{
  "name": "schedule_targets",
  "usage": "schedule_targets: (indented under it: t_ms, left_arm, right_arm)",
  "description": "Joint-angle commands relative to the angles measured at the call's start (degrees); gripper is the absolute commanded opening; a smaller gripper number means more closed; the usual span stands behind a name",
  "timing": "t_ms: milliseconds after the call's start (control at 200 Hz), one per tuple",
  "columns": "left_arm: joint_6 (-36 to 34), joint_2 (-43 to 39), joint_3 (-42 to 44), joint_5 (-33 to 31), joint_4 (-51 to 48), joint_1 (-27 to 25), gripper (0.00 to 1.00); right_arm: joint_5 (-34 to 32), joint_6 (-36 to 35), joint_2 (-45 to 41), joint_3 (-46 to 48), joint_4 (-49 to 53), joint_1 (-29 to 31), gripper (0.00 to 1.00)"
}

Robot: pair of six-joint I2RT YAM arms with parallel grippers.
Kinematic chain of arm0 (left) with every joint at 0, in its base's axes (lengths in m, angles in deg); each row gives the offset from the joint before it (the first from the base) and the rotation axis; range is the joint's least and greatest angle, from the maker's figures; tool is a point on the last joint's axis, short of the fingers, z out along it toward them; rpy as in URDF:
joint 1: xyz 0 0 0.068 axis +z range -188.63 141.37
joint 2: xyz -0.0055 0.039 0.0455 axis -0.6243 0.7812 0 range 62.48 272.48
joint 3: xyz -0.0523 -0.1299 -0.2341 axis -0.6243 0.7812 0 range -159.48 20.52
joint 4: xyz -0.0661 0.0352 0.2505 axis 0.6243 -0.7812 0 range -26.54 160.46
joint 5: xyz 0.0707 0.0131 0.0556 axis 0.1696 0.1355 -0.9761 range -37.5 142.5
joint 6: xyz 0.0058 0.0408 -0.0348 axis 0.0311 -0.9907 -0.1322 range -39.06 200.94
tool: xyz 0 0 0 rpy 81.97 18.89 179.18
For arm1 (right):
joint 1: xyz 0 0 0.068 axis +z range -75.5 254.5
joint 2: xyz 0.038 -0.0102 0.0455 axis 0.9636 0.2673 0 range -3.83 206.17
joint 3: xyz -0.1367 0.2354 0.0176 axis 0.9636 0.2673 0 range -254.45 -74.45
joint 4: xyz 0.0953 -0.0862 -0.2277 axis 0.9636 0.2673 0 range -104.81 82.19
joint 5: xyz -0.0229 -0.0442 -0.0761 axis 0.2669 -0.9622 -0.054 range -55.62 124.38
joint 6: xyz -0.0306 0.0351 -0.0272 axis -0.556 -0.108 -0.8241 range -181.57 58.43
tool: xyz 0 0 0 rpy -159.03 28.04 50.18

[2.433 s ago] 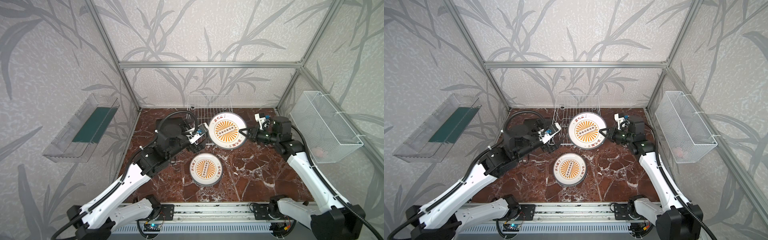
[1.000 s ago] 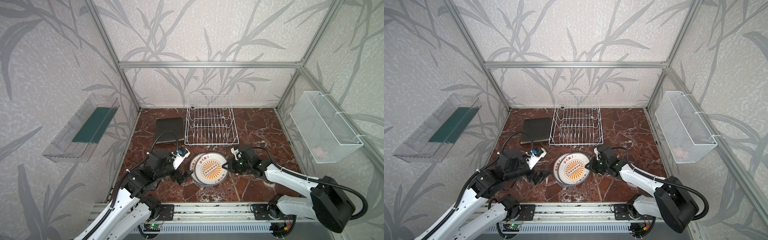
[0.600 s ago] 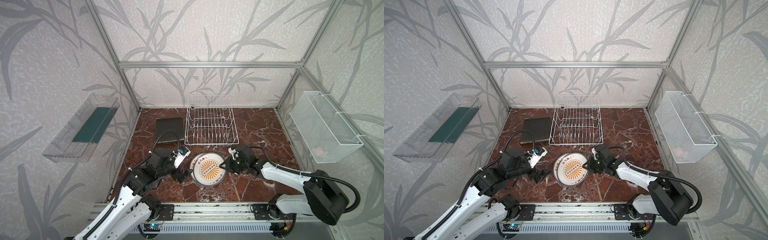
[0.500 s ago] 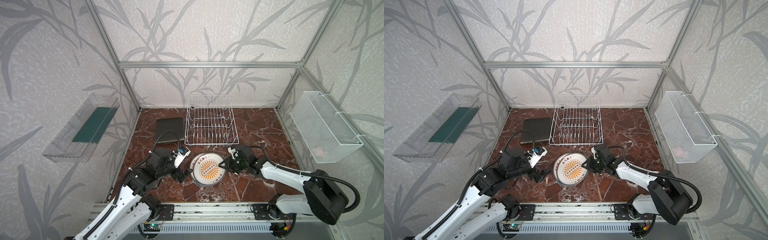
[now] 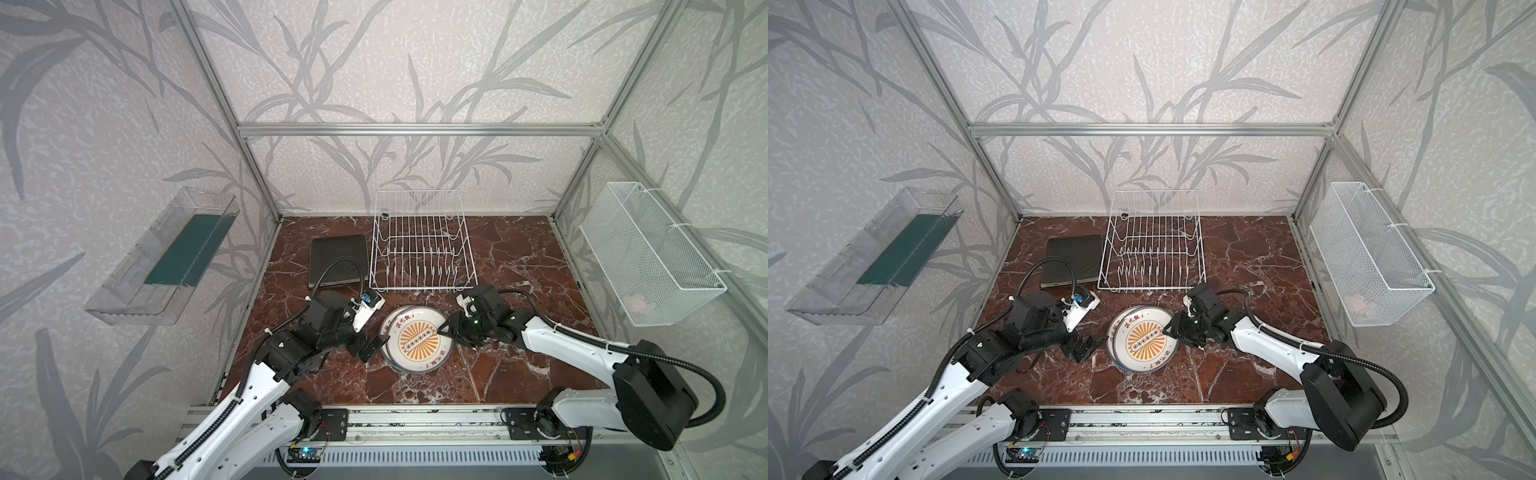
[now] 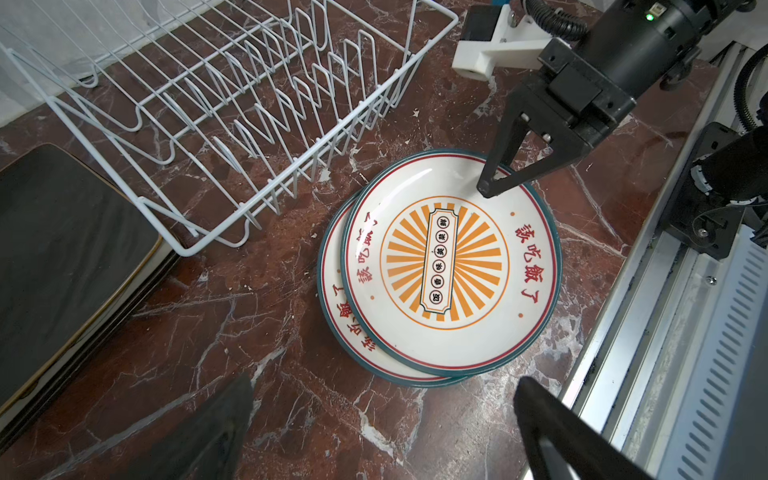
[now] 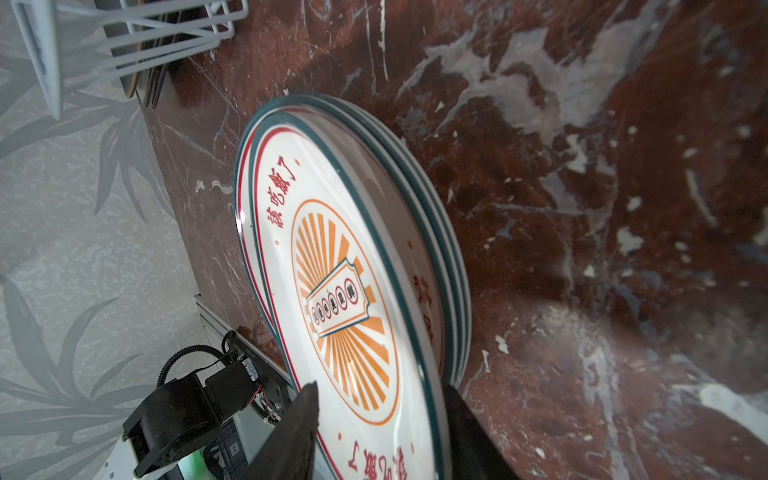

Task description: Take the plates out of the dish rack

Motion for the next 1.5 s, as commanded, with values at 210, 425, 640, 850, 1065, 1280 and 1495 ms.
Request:
schedule_targets:
  t_ms: [210,425,640,850,1065,1280,1495]
  left_arm:
    - [0.1,0.0,-0.7,1.2,1.5,0.3,0.99]
    - [0.6,-0.3,-0.2,1.2,2.0,0.3,0.99]
    - [0.6,-0.1,0.1,1.4,2.8,0.3,0.99]
    - [2.1,0.2,0.0,1.2,3.7,0.4,0.99]
    - [3.8,-0.6,-0.6,2.0,4.6,0.5,0.99]
    - [6.5,0.1,-4.3,-0.6,6.5,0.7,0.99]
    - [5.3,-2.0,-8.6,-12.3,15.5,0.7,0.99]
  right_arm:
    - [-0.8,-0.4,3.9,-4.4,3.8,1.4,0.56]
    - [-1.3,-0.9,4.9,-6.1,4.1,1.4,0.62]
    - [-1.9,-2.0,6.2,-8.0,5.6,1.5,0.67]
    - [-2.7,-3.1,6.3,-8.6,5.4,1.6,0.99]
    - [-3.0,-5.7,5.1,-10.0,9.2,1.9,0.99]
    - [-4.8,-16.4,-1.3,-13.0,17.8,2.1,0.99]
    - [-17.7,-35.8,-14.3,-15.4,18.2,2.0,0.99]
